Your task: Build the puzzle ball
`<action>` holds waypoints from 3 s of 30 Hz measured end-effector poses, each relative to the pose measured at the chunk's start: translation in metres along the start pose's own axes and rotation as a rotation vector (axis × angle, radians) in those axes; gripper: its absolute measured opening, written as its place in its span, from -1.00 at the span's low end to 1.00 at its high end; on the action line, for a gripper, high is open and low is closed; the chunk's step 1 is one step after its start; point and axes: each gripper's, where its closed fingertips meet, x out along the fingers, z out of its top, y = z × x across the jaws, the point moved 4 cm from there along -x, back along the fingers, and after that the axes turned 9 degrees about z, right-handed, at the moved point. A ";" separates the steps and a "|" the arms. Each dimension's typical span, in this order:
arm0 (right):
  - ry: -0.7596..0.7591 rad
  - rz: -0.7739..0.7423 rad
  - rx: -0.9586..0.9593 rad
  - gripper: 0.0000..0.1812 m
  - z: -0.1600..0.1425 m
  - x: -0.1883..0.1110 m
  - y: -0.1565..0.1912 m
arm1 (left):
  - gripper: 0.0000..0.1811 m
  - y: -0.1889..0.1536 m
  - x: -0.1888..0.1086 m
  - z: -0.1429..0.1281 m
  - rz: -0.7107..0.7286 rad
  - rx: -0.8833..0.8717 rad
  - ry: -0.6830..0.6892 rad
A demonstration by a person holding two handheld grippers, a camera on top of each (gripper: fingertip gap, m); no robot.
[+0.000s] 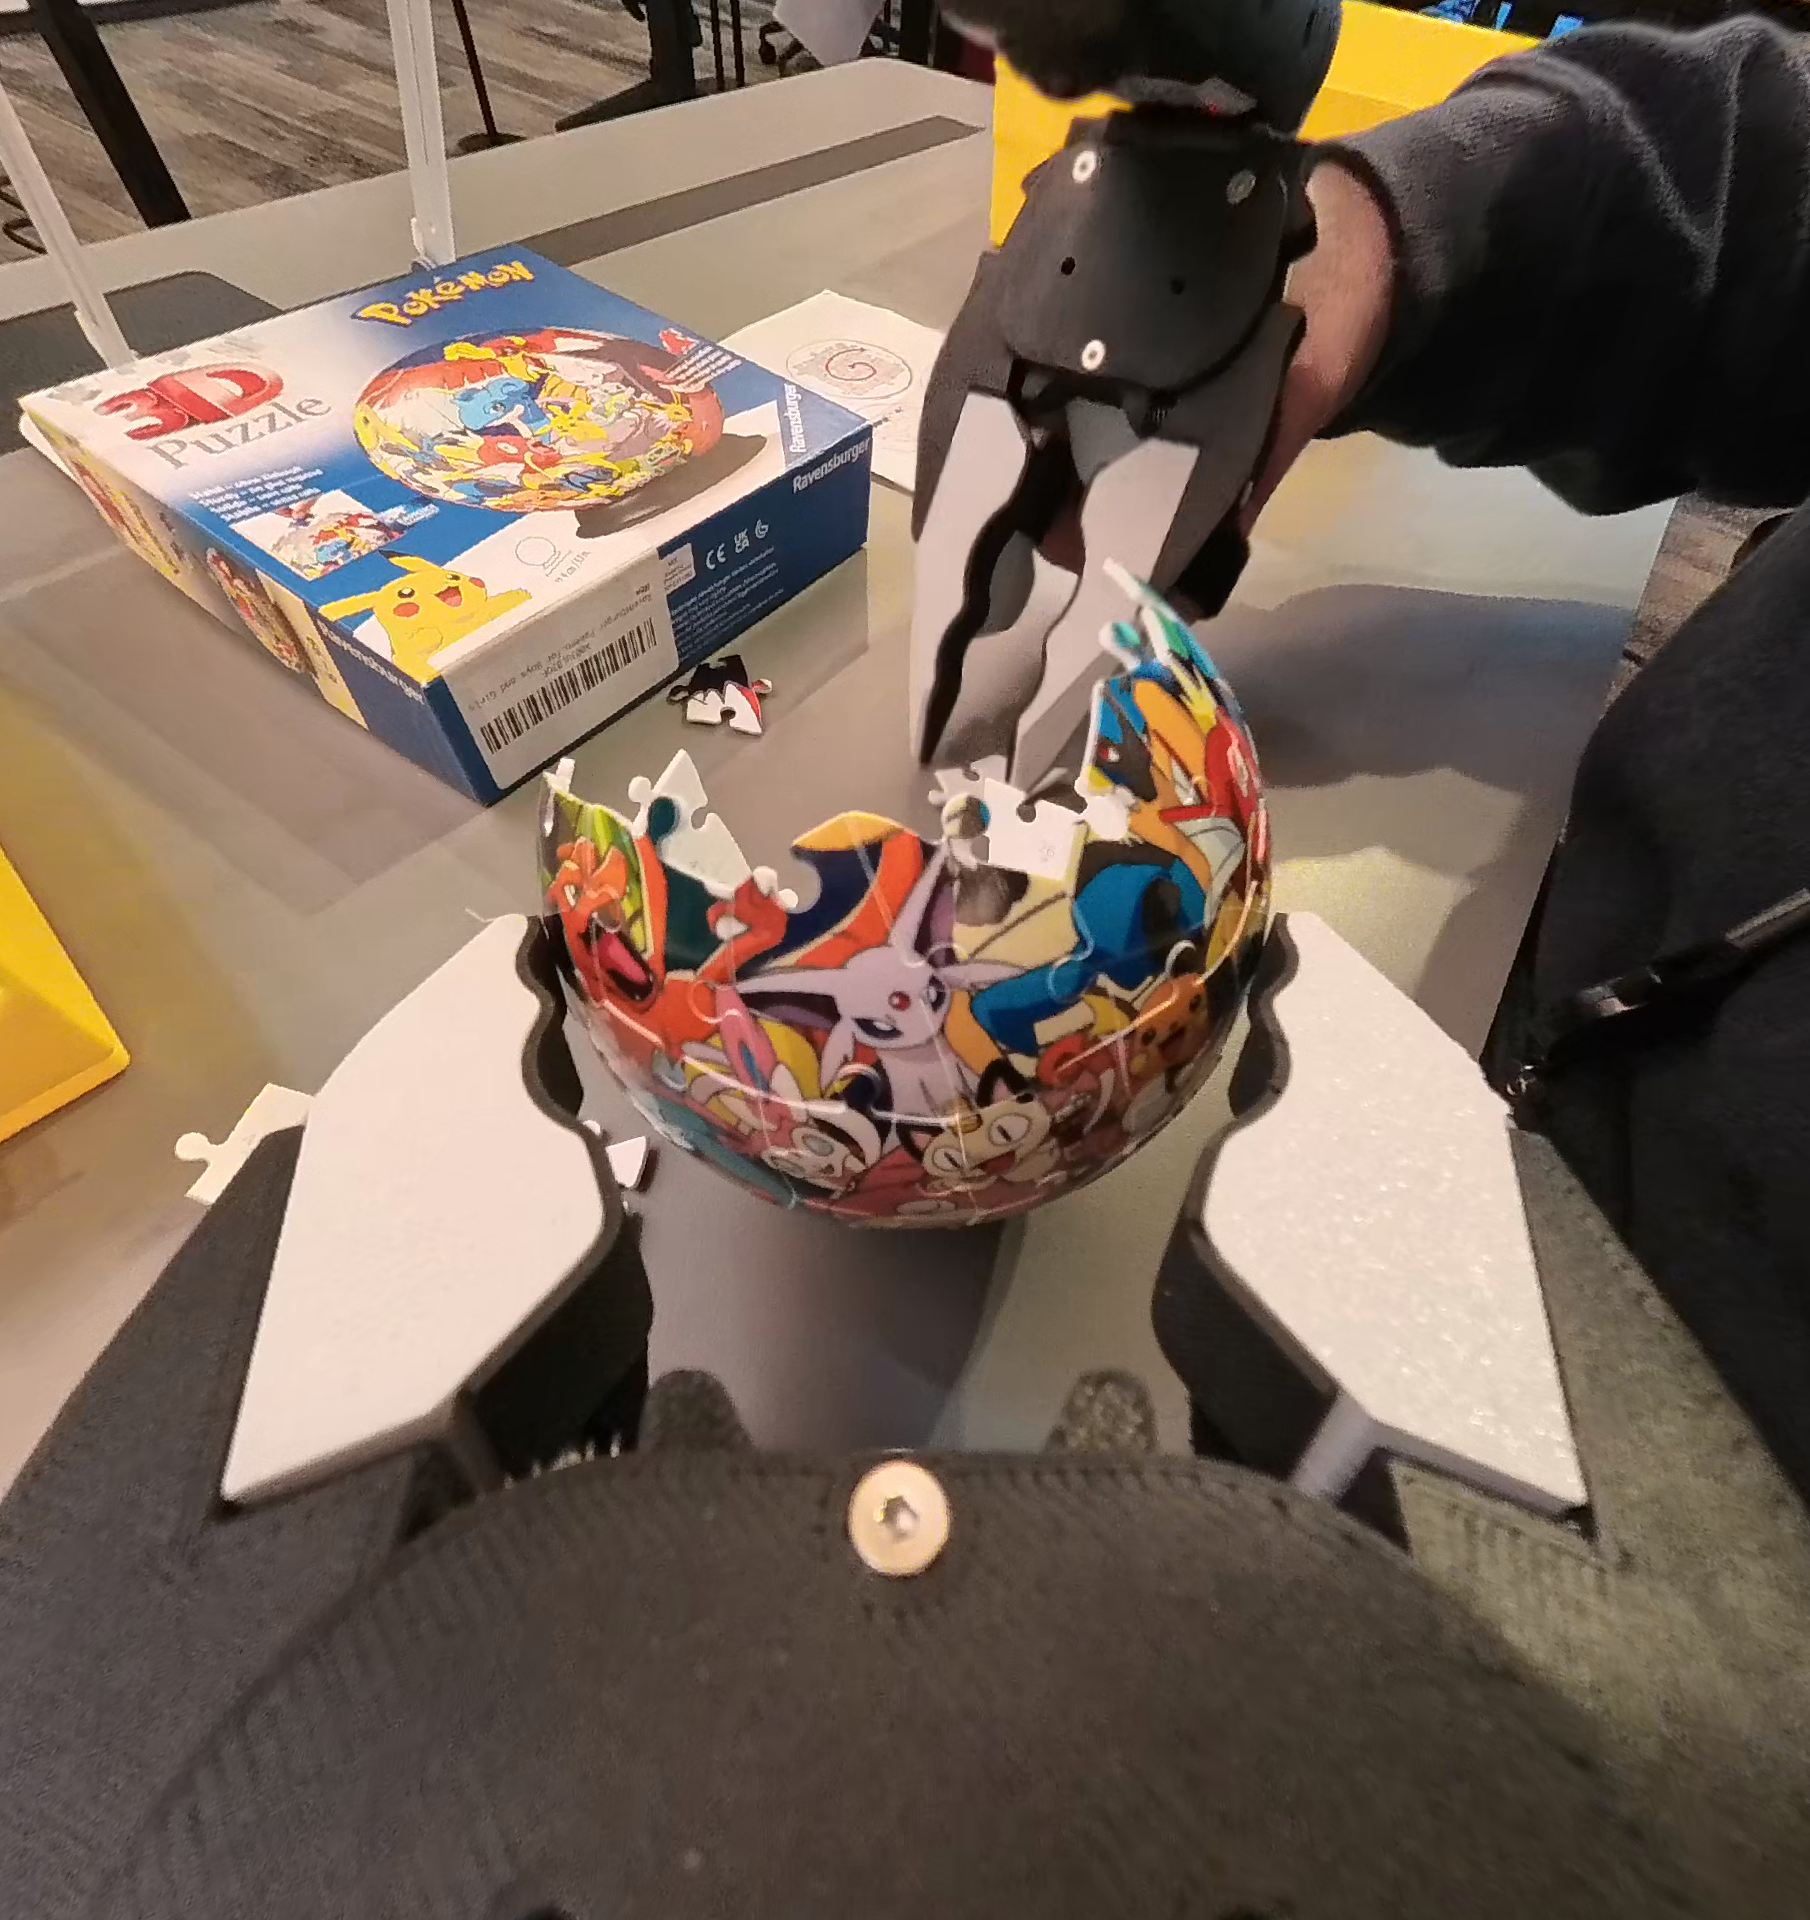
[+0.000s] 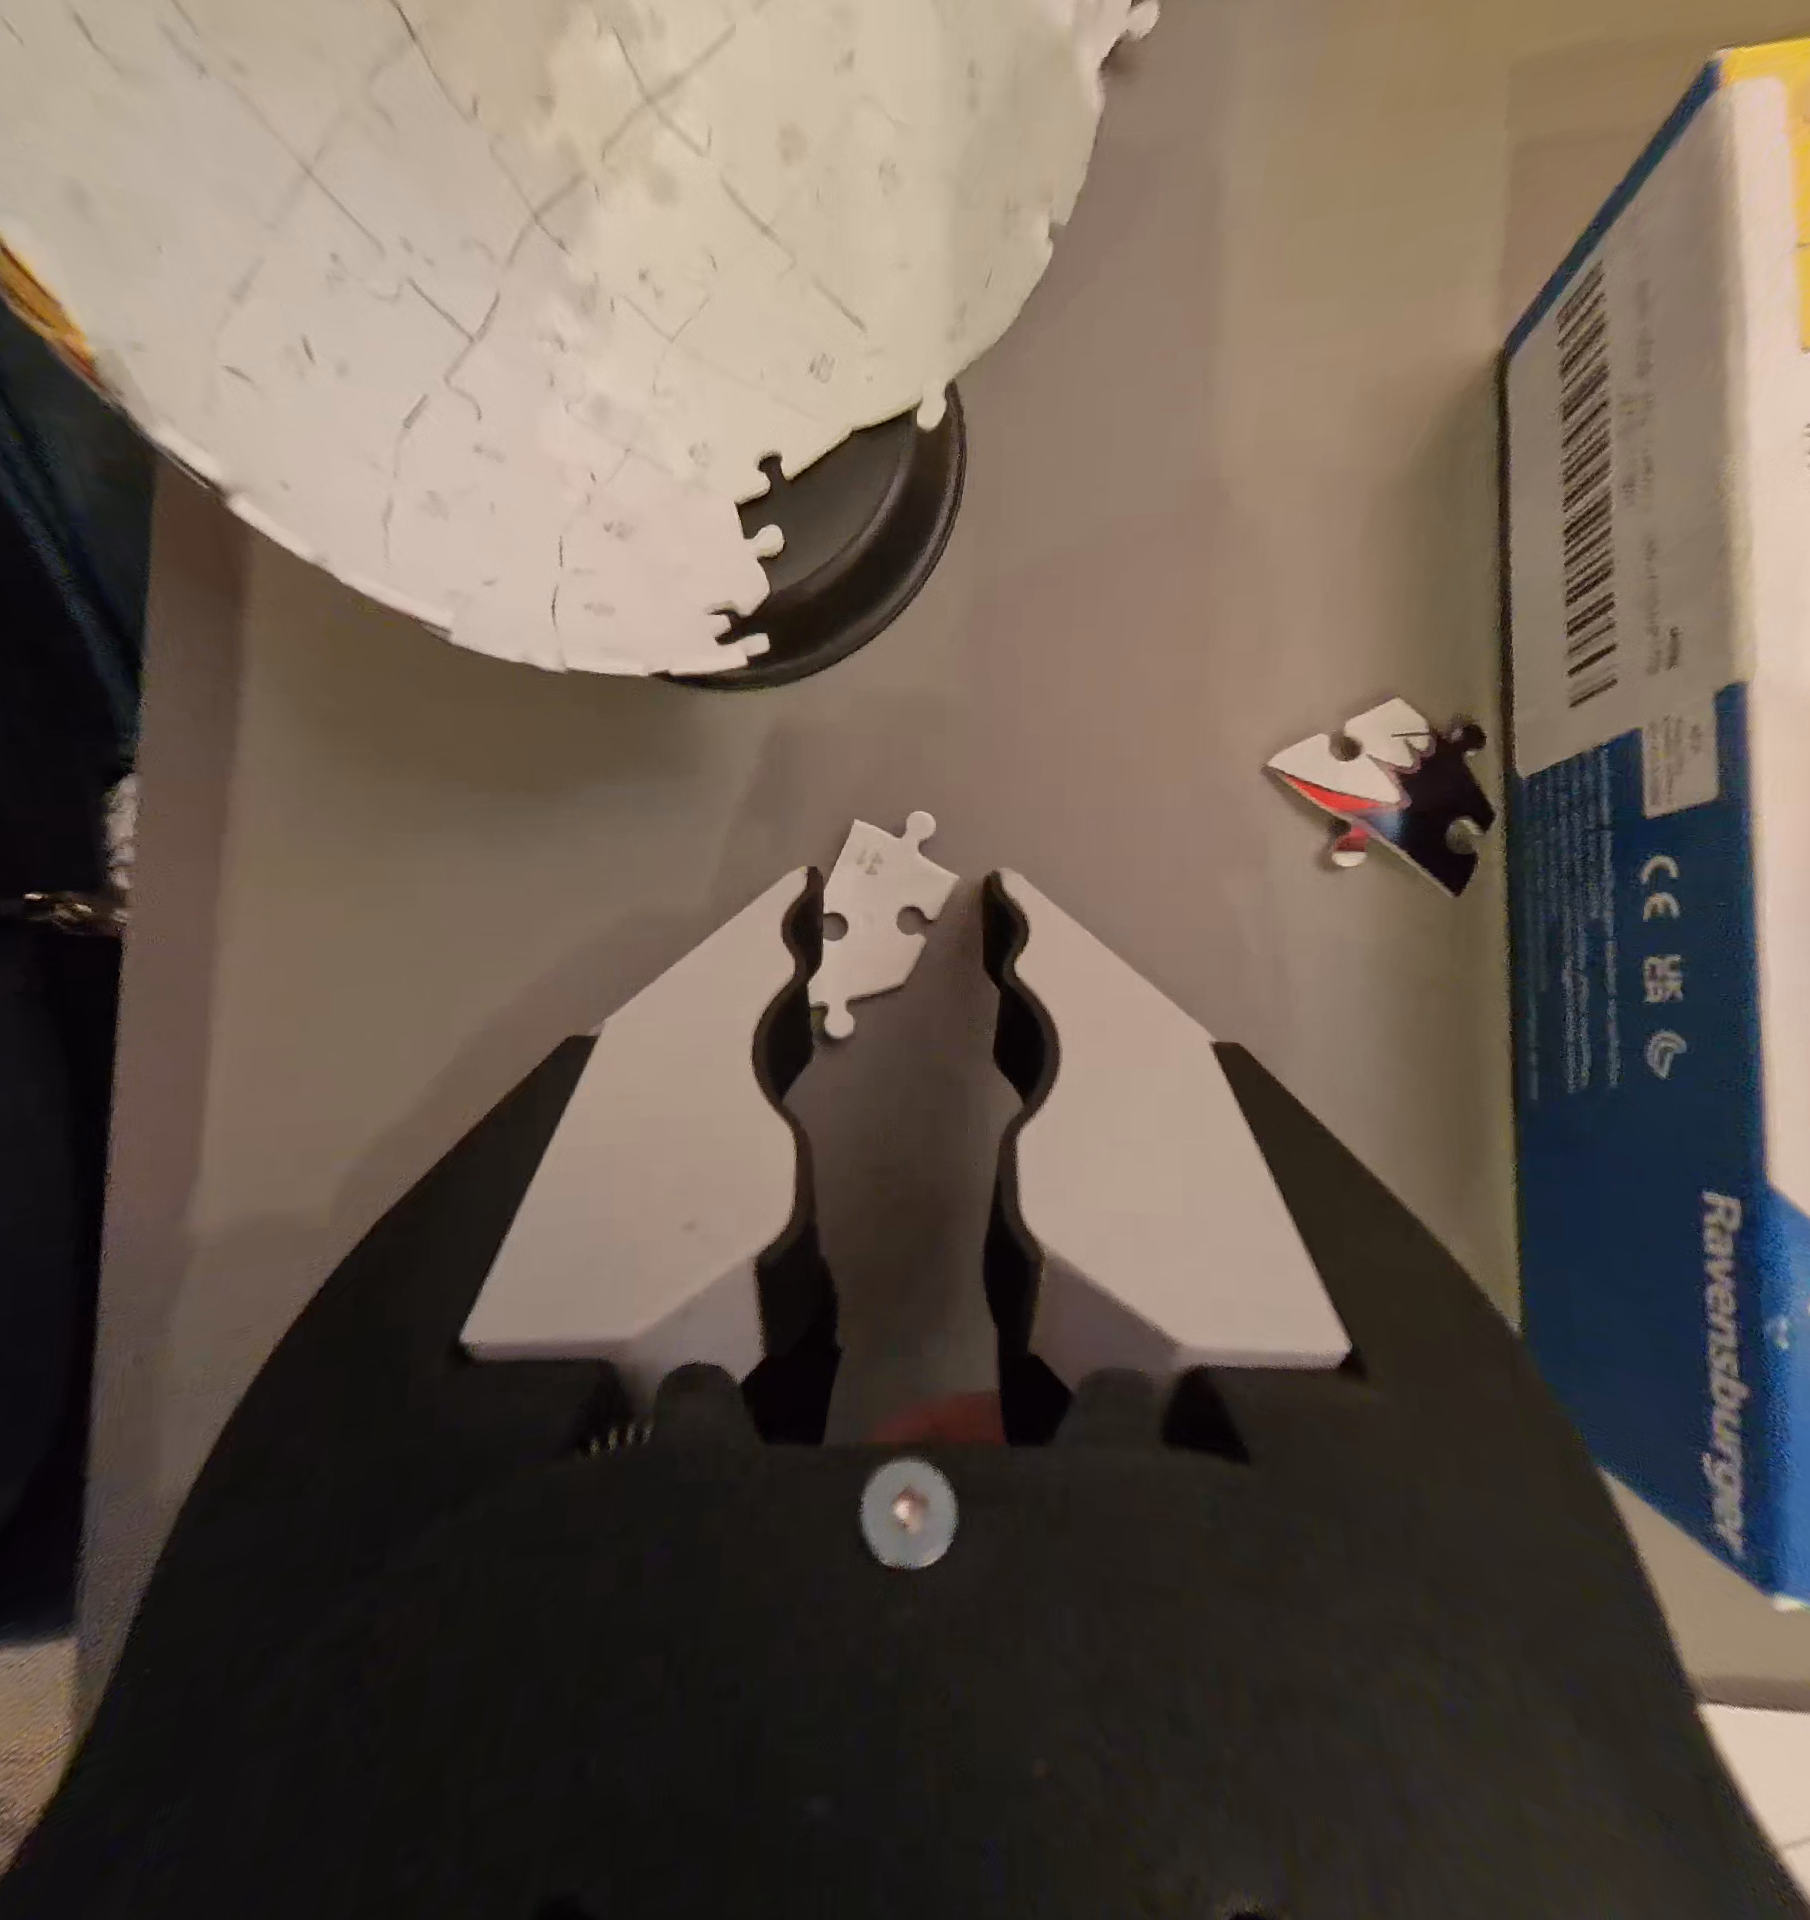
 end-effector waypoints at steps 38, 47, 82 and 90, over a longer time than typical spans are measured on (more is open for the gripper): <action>0.037 0.034 -0.152 -0.49 -0.014 -0.011 0.016 | 0.34 0.000 0.001 0.001 0.004 0.020 0.002; 0.043 0.083 -0.124 -0.59 -0.016 -0.008 0.031 | 0.32 0.000 -0.001 0.003 0.005 0.022 -0.006; -0.063 -0.220 0.059 -0.75 -0.004 0.000 -0.004 | 0.31 0.000 -0.001 0.005 0.008 0.032 -0.013; -0.075 -0.204 0.080 -0.52 0.002 0.001 -0.006 | 0.31 0.001 -0.001 0.006 0.007 0.035 -0.013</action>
